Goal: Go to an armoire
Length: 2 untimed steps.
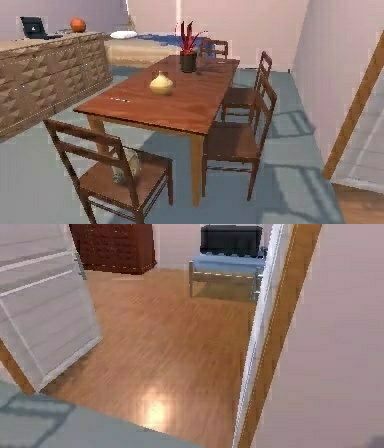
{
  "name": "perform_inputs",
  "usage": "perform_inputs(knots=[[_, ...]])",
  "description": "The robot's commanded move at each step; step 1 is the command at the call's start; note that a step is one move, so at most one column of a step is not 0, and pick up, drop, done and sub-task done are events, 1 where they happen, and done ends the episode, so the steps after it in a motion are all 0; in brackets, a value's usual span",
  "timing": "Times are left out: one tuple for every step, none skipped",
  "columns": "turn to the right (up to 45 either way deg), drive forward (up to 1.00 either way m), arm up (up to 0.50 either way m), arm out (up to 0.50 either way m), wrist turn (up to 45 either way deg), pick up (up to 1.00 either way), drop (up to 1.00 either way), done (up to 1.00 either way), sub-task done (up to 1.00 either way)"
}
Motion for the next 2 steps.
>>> perform_inputs(knots=[[45.0, 0.0, 0.0, 0.0, 0.0, 0.0, 0.0, 0.0, 0.0], [3.0, 0.0, 0.0, 0.0, 0.0, 0.0, 0.0, 0.0, 0.0]])
